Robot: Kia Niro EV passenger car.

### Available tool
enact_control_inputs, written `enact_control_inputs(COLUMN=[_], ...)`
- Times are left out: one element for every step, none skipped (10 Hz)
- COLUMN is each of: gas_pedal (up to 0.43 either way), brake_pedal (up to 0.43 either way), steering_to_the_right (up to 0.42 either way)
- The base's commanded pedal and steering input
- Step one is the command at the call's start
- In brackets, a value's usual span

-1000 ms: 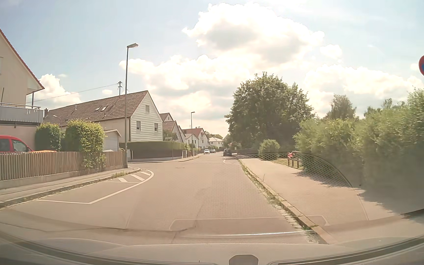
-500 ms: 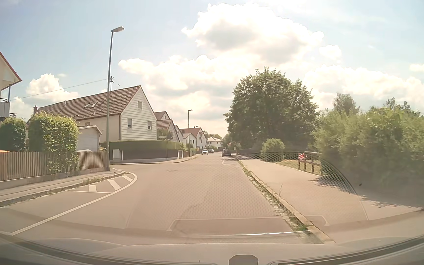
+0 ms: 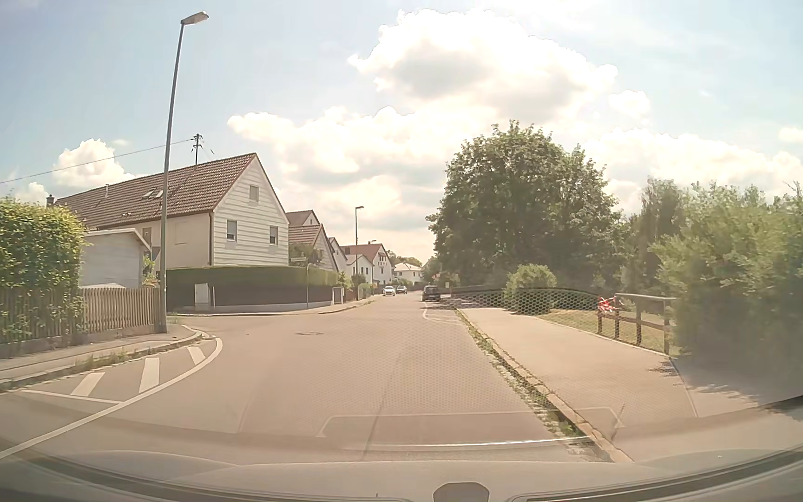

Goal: Follow the waypoints while adhering to traffic rules and regulations

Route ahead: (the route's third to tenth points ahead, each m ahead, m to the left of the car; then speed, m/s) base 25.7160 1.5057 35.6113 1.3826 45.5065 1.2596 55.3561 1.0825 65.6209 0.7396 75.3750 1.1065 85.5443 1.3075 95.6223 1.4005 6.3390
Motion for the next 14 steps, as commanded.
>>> enact_control_inputs(gas_pedal=[0.098,0.098,0.098,0.098,0.098,0.098,0.087,0.087,0.087,0.087,0.087,0.087,0.087,0.087], brake_pedal=[0.0,0.0,0.0,0.0,0.0,0.0,0.0,0.0,0.0,0.0,0.0,0.0,0.0,0.0], steering_to_the_right=[-0.008,-0.008,-0.008,-0.008,-0.008,-0.008,-0.009,-0.011,-0.016,-0.02,-0.024,-0.026,-0.03,-0.034])
